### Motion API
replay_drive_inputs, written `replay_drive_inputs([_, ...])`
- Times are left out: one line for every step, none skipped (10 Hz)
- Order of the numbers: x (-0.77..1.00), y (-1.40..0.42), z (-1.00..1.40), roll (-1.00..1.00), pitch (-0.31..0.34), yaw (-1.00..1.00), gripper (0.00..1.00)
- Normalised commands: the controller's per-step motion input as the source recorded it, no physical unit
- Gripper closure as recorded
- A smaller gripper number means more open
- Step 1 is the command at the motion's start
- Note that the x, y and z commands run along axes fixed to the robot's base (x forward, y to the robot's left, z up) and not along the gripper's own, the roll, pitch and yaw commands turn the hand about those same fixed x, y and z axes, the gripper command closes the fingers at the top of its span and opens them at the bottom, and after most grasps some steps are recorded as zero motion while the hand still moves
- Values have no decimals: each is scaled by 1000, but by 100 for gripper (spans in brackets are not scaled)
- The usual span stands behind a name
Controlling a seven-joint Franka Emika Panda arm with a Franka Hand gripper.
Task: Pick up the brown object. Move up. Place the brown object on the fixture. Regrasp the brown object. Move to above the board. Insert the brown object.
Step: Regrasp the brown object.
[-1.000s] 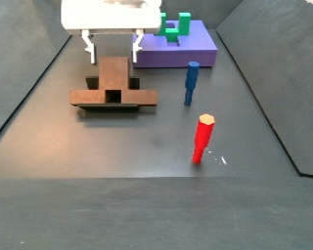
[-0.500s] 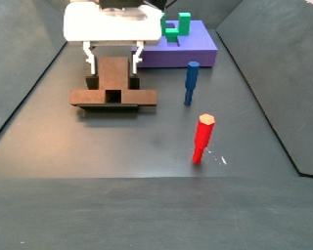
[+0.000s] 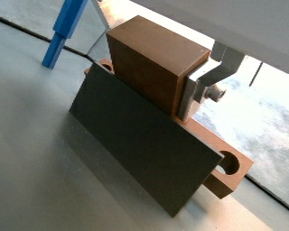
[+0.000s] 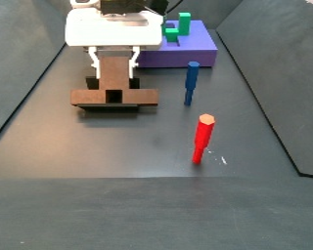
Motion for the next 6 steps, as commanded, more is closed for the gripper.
replay_drive_inputs([0,0,0,0,0,0,100])
replay_drive_inputs([0,0,0,0,0,0,100])
replay_drive_inputs([0,0,0,0,0,0,100])
replay_drive_inputs([0,0,0,0,0,0,100])
replay_drive_inputs([0,0,0,0,0,0,100])
replay_drive_inputs([0,0,0,0,0,0,100])
